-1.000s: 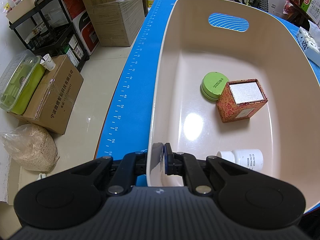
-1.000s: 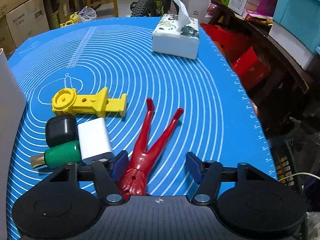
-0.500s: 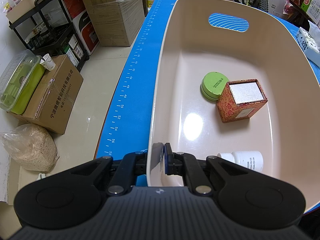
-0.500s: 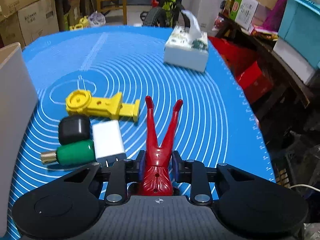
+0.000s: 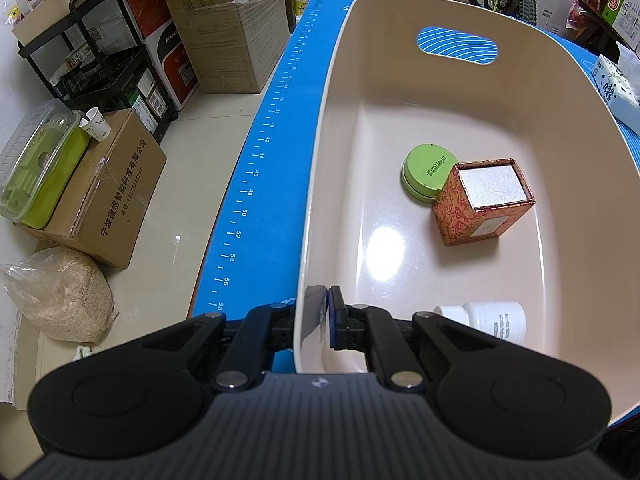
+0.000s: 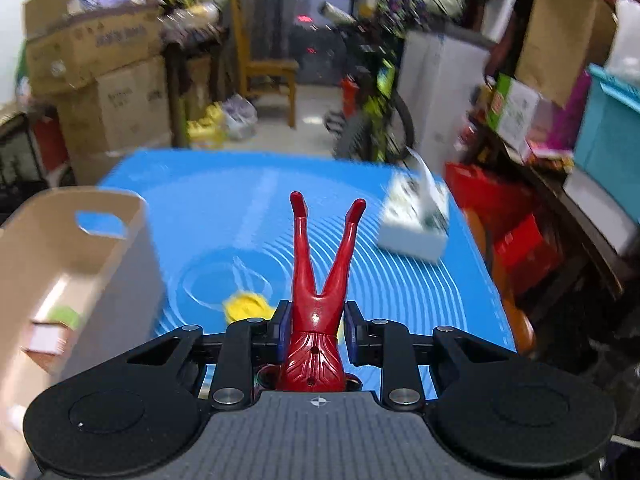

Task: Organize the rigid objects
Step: 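Carry the red figure into the basket and release it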

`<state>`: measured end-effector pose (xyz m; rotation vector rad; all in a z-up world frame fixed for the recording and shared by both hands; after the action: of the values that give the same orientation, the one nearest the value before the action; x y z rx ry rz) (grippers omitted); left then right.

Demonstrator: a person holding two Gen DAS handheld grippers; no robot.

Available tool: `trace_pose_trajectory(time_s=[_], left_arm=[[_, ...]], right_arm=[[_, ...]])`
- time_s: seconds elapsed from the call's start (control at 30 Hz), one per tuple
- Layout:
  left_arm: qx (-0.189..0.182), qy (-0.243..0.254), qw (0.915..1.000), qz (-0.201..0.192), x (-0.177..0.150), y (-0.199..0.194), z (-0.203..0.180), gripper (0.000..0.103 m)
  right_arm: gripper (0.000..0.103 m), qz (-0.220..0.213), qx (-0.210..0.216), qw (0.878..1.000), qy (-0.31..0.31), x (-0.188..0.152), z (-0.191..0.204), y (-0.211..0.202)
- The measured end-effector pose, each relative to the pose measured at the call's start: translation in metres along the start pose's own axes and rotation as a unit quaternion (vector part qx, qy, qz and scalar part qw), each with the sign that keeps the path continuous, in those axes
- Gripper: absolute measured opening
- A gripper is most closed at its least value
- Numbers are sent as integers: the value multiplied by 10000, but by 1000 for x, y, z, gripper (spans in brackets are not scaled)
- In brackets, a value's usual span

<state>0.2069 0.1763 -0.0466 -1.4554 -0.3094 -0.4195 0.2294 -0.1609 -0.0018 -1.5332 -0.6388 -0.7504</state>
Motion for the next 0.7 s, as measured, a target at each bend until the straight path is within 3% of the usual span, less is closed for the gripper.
trace_pose_trajectory(time_s=[0.4,0.53,0.7], left_arm=[[10,6,10000,-2,0,0,0,10],[10,4,10000,-1,-1,0,0,10],[14,5,10000,-1,-1,0,-1,10]], right_arm=[[35,-568,1042,9913,-563,49,83,-34],[35,-510,1342,9864,-805,54,121,-31],[35,-125,1592,9814,-1064,46,168,-19]])
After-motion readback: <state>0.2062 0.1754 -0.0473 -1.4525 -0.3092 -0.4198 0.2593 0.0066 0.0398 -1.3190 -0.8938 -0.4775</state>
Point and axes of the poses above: each gripper's, at about its wrist camera, not at the fingertips, and y roughly the way its jaws point, z to its left, x to its top, the point moved 1 cm from there along y, roughly the way its jaws point, and after that the axes turned 1 degree about -z, right-handed, at the moved point
